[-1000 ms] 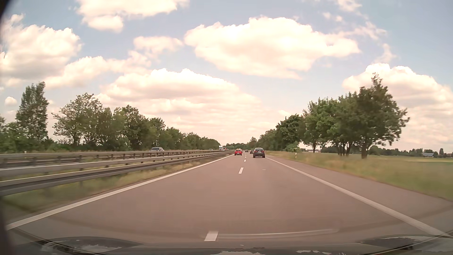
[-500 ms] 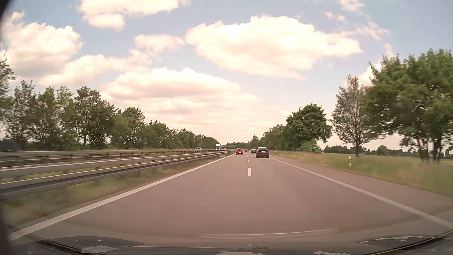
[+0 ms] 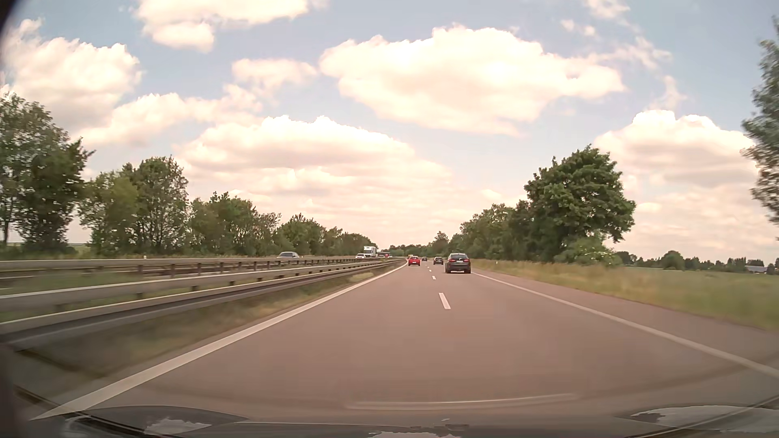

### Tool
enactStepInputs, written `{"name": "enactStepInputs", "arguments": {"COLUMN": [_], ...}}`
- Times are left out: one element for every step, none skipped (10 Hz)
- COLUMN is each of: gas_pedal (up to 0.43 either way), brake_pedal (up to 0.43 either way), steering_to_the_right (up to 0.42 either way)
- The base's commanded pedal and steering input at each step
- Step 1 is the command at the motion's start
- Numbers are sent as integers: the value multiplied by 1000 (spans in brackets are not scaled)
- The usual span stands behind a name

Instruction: Follow the waypoints while adhering to traffic rules and regulations

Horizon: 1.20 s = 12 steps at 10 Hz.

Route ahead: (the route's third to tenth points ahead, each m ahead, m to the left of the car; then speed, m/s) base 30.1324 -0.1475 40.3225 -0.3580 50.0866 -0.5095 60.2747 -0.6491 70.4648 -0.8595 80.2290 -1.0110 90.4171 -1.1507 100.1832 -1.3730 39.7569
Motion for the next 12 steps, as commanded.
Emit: {"name": "enactStepInputs", "arguments": {"gas_pedal": [461, 461, 461, 461, 461, 461, 461, 461, 461, 461, 461, 461], "brake_pedal": [12, 12, 12, 12, 12, 12, 12, 12, 12, 12, 12, 12], "steering_to_the_right": [-1, 0, 0, 0, 0, 0, 0, 0, 0, -1, 0, 0]}}
